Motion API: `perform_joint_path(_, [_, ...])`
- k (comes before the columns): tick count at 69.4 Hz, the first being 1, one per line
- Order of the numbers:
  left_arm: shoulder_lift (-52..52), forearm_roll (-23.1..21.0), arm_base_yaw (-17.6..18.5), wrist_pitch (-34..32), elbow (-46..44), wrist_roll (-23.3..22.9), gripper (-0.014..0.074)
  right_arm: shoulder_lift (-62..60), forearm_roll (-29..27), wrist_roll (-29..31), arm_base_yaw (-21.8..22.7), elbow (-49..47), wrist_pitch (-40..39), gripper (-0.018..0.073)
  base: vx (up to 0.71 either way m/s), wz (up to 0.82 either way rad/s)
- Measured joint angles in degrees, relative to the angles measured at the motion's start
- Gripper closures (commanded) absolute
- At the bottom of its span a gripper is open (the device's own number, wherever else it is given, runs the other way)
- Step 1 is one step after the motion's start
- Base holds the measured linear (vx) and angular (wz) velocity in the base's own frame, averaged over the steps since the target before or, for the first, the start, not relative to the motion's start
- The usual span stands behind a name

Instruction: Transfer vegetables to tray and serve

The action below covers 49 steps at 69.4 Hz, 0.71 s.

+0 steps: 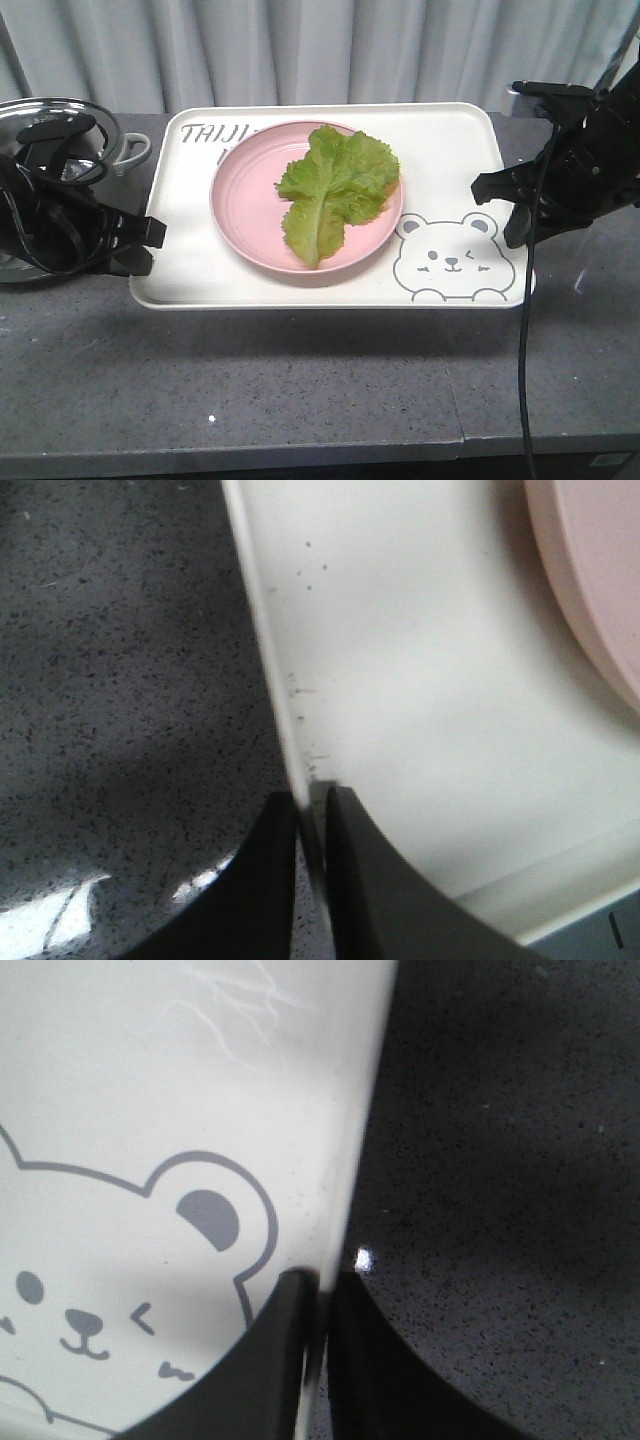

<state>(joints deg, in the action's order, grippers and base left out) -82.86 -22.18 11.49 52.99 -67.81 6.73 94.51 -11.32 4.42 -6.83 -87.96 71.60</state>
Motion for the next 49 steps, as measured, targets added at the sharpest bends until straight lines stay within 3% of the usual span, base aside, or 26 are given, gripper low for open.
perform_joint_path(49, [0.00,0.00,0.00,0.00,0.00,0.00,0.0602,0.00,0.00,0.00,0.00,0.00,0.06,0.0565,0.00,-0.15])
